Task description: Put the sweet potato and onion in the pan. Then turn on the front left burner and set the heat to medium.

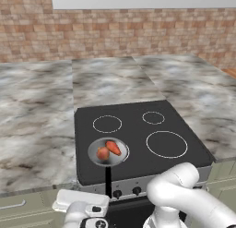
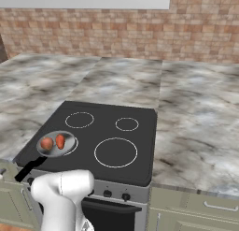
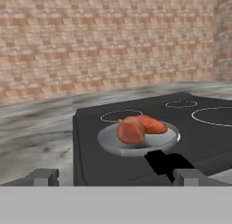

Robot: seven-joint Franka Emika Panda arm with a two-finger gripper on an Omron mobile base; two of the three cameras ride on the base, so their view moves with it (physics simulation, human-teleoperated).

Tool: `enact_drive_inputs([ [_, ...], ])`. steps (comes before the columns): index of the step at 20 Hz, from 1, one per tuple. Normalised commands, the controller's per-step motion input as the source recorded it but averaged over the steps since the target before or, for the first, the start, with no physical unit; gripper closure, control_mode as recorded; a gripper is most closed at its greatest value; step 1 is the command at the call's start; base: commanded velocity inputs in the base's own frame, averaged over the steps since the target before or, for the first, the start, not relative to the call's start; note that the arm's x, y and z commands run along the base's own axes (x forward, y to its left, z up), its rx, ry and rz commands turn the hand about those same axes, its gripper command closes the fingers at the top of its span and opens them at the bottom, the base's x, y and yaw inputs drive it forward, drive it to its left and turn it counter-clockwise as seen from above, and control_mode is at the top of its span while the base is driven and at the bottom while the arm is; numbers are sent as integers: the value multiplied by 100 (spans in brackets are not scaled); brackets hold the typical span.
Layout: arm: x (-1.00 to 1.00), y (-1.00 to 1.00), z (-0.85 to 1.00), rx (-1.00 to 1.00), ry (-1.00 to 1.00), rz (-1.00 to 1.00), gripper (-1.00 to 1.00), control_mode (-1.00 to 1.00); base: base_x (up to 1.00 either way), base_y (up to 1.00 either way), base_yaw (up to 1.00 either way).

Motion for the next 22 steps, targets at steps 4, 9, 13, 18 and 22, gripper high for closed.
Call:
enact_drive_inputs([
  [4,-2,0,-62,0,-16,0,-100,-100,0,0,0],
  [9,0,3,-56,0,-15,0,-100,-100,0,0,0],
  [13,0,4,-44,-2,-9,0,-100,-100,0,0,0],
  [18,0,2,-22,-3,-2,0,-100,-100,0,0,0],
  [22,0,0,-13,-3,2,0,-100,-100,0,0,0],
])
